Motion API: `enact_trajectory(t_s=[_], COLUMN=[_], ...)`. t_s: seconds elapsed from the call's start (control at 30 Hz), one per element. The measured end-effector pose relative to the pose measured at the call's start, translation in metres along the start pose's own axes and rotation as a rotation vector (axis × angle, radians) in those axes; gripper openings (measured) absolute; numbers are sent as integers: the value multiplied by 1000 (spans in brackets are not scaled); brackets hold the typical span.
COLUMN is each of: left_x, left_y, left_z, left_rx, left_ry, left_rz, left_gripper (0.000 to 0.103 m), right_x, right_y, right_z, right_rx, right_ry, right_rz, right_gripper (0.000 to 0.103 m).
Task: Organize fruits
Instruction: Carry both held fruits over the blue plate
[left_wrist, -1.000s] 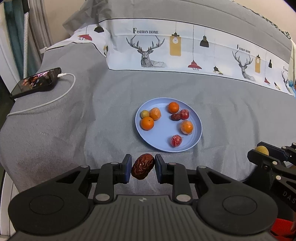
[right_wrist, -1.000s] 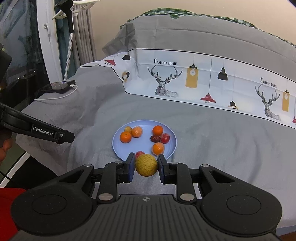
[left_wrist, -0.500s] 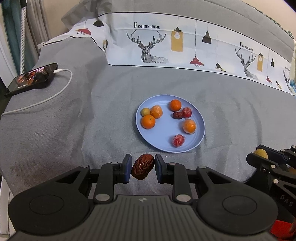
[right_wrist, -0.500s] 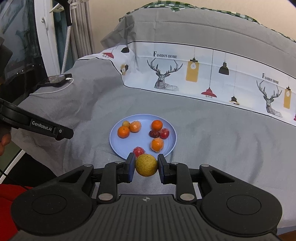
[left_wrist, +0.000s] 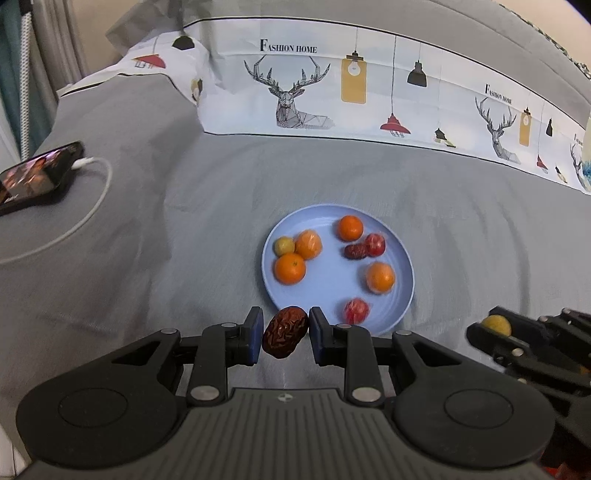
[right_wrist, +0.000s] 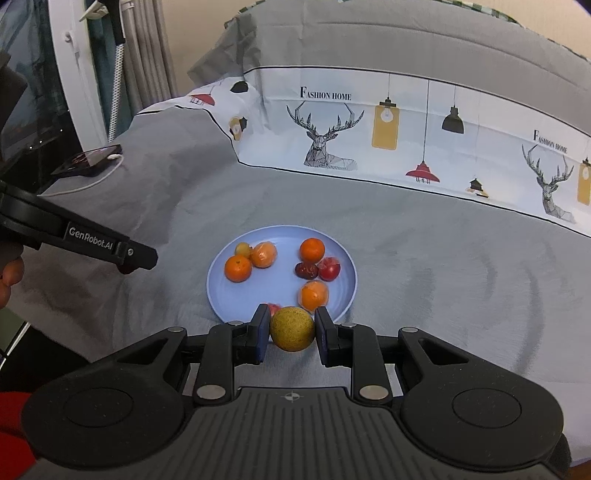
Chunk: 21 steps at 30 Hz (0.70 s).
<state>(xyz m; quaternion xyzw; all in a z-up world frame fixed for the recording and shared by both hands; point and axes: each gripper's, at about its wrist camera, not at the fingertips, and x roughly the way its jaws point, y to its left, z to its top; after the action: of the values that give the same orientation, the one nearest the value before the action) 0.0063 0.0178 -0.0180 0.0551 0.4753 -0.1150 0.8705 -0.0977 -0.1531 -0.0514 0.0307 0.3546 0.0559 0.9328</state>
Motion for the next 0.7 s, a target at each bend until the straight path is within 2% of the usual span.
enact_trajectory(t_s=[0.37,0.7], left_x=[56,109], left_y=[-16,-19], left_z=[50,69], left_rx=[27,58], left_ry=[19,64], left_rz=[-18,-11], left_gripper=[29,29], right_x=[59,112], right_y=[-15,-20], right_z=[24,36], right_rx=[11,-31], right_ry=[20,51], right_rz=[-2,10], right_gripper=[27,27])
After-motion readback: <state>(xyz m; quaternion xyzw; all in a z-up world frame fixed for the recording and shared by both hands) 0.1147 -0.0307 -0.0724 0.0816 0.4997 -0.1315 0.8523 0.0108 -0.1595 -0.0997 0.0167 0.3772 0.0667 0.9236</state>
